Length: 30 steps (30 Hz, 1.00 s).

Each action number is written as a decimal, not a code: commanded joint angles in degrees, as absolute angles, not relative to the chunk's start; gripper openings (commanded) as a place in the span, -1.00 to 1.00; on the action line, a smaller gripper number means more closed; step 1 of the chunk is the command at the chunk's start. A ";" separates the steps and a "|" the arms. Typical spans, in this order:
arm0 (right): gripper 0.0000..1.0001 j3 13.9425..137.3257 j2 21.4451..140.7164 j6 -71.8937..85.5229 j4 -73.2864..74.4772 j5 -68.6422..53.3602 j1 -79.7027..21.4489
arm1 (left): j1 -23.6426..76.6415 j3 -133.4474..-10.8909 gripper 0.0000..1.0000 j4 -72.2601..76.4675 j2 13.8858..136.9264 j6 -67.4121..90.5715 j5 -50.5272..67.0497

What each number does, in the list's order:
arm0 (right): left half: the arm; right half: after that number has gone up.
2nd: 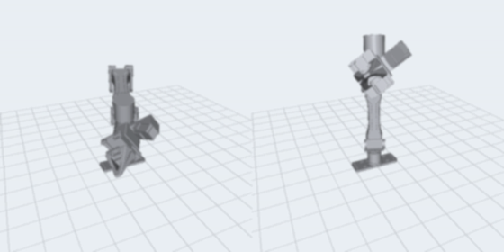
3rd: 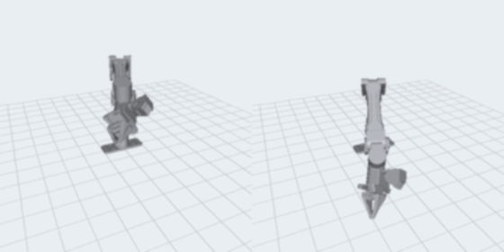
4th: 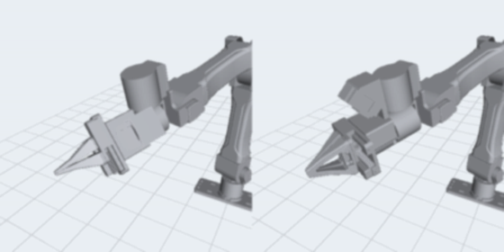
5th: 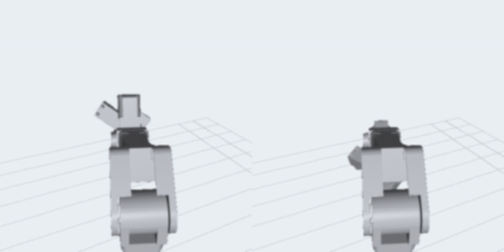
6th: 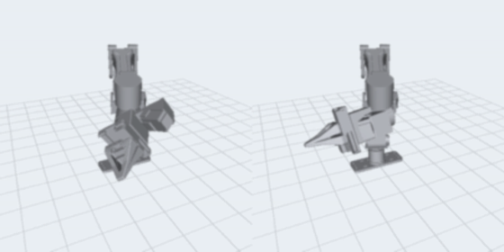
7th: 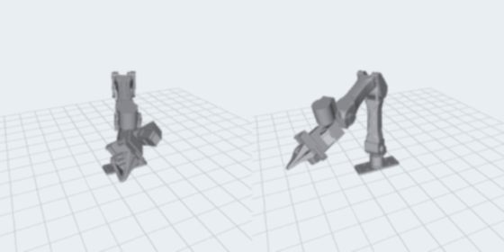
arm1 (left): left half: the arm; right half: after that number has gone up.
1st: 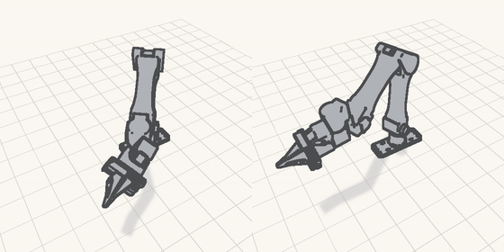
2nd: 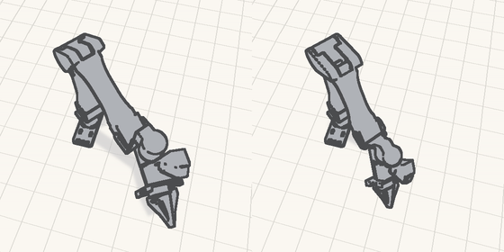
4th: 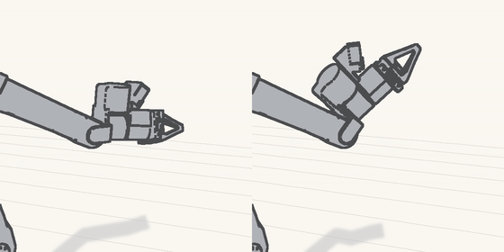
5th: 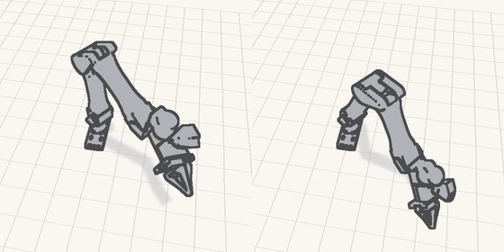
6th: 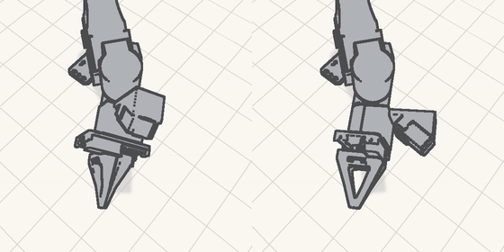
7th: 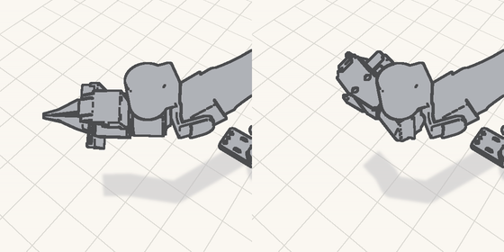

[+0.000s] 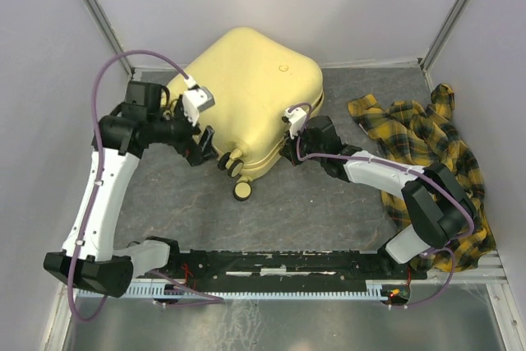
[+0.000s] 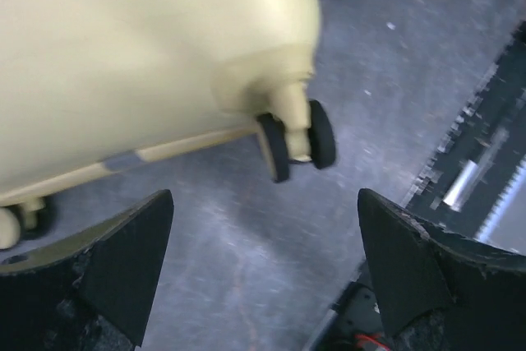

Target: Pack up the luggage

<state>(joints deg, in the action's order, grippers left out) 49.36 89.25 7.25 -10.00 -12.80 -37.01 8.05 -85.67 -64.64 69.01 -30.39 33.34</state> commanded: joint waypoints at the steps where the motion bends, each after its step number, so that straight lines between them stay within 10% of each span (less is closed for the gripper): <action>1: -0.97 52.56 90.37 7.62 -14.29 -12.42 -38.07 | 11.31 -78.53 0.93 -63.79 68.90 -19.89 35.85; 21: -0.97 54.67 91.50 6.38 -13.38 -10.09 -38.12 | 28.65 -75.10 0.58 -51.03 78.26 -7.03 22.21; 30: -0.97 53.73 89.58 3.80 -11.31 -7.80 -37.95 | 29.48 -69.93 -0.61 -53.24 76.65 -12.74 23.14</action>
<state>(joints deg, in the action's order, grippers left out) 51.29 90.06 6.02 -6.83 -10.50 -37.58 28.64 -72.73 -52.88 79.33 -9.52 21.96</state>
